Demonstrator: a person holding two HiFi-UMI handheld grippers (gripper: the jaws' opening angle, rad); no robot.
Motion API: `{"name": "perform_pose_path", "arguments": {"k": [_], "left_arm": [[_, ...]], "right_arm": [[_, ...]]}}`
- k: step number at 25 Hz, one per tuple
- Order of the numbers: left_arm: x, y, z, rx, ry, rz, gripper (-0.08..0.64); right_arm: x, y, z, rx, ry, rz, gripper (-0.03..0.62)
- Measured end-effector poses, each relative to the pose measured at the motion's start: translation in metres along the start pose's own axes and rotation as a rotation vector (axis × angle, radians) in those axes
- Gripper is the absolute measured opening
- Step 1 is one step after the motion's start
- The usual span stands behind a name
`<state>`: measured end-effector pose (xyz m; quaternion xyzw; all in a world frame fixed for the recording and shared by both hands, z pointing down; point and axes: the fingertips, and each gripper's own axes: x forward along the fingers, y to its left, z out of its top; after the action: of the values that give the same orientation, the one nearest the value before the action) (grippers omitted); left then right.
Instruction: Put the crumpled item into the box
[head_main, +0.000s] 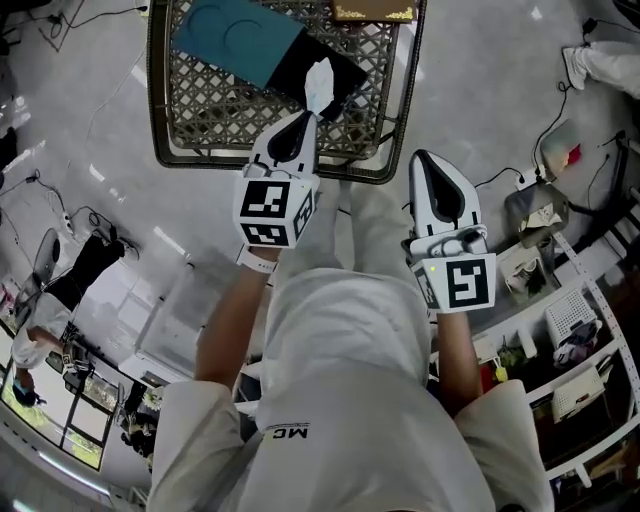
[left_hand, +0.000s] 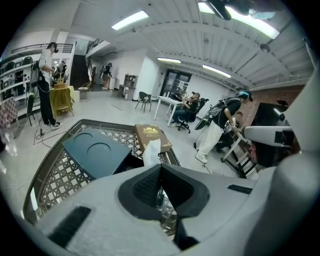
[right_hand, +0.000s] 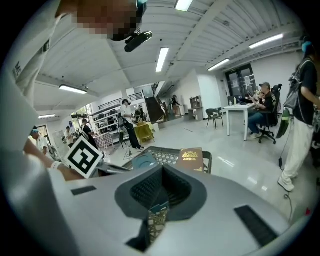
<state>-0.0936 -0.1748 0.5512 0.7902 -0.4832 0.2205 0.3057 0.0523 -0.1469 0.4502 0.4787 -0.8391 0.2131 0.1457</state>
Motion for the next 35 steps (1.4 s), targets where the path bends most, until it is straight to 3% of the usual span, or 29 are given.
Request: {"name": "perform_pose_path", "arguments": {"k": [9, 13, 21, 27, 32, 34, 35], "left_arm": [[0.043, 0.006, -0.024, 0.020, 0.056, -0.050, 0.023], [0.055, 0.026, -0.041, 0.018, 0.104, -0.002, 0.023], [0.067, 0.054, -0.061, 0.083, 0.169, 0.095, 0.023], [0.068, 0.067, -0.065, 0.091, 0.186, 0.117, 0.025], [0.068, 0.070, -0.060, 0.093, 0.152, 0.122, 0.028], [0.067, 0.069, -0.057, 0.095, 0.139, 0.124, 0.112], [0.065, 0.067, -0.056, 0.095, 0.136, 0.122, 0.115]], "right_arm": [[0.007, -0.012, -0.027, 0.051, 0.045, -0.024, 0.015], [0.009, -0.017, -0.036, 0.069, 0.059, -0.035, 0.015], [0.011, -0.020, -0.044, 0.078, 0.072, -0.042, 0.015], [0.013, -0.013, -0.044, 0.079, 0.070, -0.033, 0.015], [0.012, -0.008, -0.045, 0.077, 0.068, -0.027, 0.015], [0.011, -0.006, -0.045, 0.076, 0.065, -0.029, 0.015], [0.010, -0.006, -0.044, 0.076, 0.063, -0.030, 0.015]]}}
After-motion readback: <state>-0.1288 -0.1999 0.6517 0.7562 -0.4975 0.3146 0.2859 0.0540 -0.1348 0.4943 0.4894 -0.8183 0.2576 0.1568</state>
